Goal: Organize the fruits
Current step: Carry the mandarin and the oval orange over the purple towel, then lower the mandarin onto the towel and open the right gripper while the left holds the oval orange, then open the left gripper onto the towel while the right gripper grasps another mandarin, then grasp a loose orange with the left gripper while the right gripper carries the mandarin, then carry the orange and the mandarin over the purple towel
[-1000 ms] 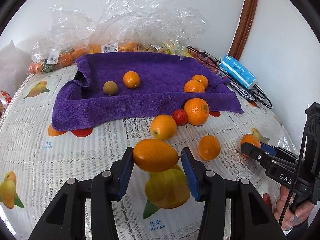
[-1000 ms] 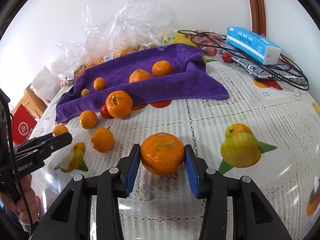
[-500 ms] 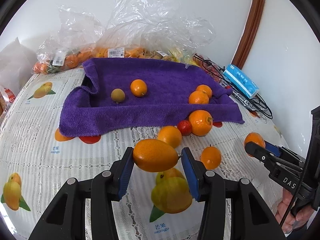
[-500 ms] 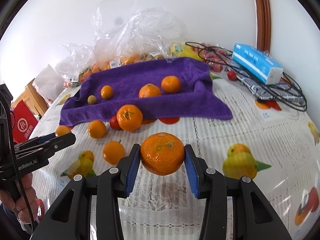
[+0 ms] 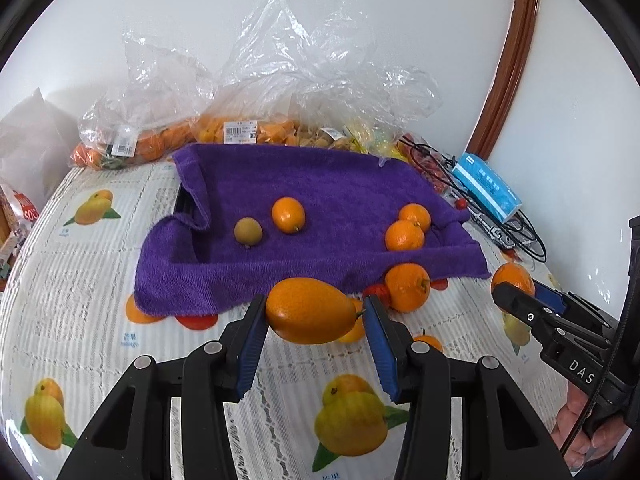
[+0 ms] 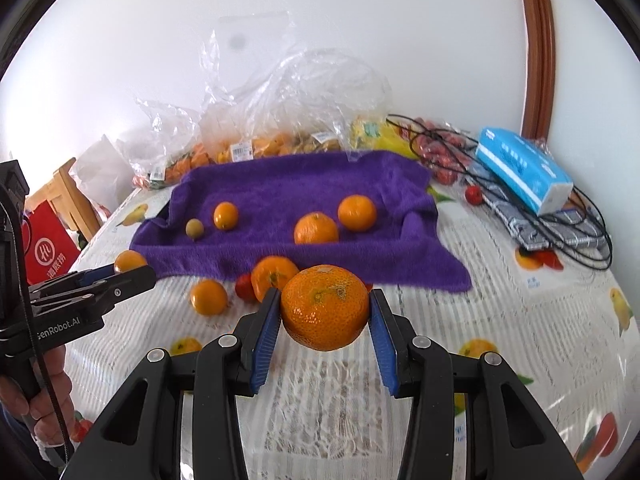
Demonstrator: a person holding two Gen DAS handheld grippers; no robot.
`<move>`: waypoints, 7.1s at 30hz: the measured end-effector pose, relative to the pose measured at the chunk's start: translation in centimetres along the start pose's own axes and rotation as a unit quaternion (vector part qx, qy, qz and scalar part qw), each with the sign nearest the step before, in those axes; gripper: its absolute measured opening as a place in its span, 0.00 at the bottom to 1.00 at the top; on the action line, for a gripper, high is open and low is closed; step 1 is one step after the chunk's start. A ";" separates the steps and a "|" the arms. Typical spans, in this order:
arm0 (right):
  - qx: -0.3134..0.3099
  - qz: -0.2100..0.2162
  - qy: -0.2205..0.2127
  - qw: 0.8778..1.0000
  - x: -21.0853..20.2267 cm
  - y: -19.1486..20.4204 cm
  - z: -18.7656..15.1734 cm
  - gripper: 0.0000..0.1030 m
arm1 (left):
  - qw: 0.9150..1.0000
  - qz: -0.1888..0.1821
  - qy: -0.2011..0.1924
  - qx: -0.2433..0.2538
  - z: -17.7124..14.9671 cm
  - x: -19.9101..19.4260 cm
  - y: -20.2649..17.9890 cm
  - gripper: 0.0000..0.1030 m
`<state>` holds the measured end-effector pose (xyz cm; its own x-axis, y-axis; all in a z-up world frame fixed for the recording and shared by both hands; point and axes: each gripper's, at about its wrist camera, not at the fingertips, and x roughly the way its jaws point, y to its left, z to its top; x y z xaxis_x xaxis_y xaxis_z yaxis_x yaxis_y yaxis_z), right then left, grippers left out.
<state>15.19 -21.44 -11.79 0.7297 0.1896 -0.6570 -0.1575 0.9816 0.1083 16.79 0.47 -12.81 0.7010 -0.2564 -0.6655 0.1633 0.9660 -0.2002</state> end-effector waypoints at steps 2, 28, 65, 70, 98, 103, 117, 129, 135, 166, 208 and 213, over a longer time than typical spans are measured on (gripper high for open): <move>0.000 0.001 -0.004 1.000 0.1 0.1 0.7 0.42 | 1.000 -0.002 -0.002 0.000 0.7 0.1 0.1 0.45; -0.020 0.009 -0.045 0.999 6.1 1.6 10.3 0.42 | 0.999 0.025 -0.026 -0.033 8.9 5.3 4.7 0.45; -0.015 0.012 0.008 1.000 12.6 0.3 7.2 0.43 | 0.999 -0.020 0.034 -0.031 6.4 9.7 4.1 0.45; -0.007 0.019 -0.004 1.000 11.3 0.1 7.5 0.43 | 0.999 -0.025 0.033 -0.029 6.3 9.7 3.9 0.45; -0.011 0.052 0.082 0.995 9.6 3.4 1.5 0.43 | 0.999 0.010 0.000 -0.038 4.4 4.7 5.1 0.56; 0.002 0.054 0.080 0.995 9.3 3.1 1.6 0.42 | 0.998 -0.002 0.010 -0.055 3.9 4.7 5.8 0.56; 0.033 0.004 0.085 0.996 5.5 -1.0 -0.8 0.43 | 0.998 -0.039 0.016 0.037 2.5 4.5 0.9 0.57; 0.027 -0.026 0.061 0.997 6.4 -2.2 -1.4 0.42 | 0.993 -0.057 0.064 0.086 0.6 6.1 -1.5 0.57; 0.046 -0.016 0.065 0.997 6.3 -3.5 -1.7 0.42 | 0.988 -0.064 0.096 0.104 -0.4 7.5 -2.8 0.57; 0.013 -0.041 0.081 0.996 6.8 -2.3 -1.6 0.43 | 0.989 -0.002 0.084 0.125 -0.7 7.3 -3.7 0.33; -0.003 0.014 -0.032 0.999 5.5 1.2 10.1 0.42 | 0.997 0.055 -0.051 -0.008 10.1 4.0 2.6 0.33; 0.001 0.030 -0.027 0.999 8.3 1.0 9.9 0.42 | 0.997 0.061 -0.052 -0.015 8.6 5.9 3.3 0.33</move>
<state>27.75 -18.65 -9.75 0.7540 0.2487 -0.6080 -0.2001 0.9685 0.1481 27.45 2.39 -11.18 0.7830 -0.1309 -0.6081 0.0525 0.9880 -0.1450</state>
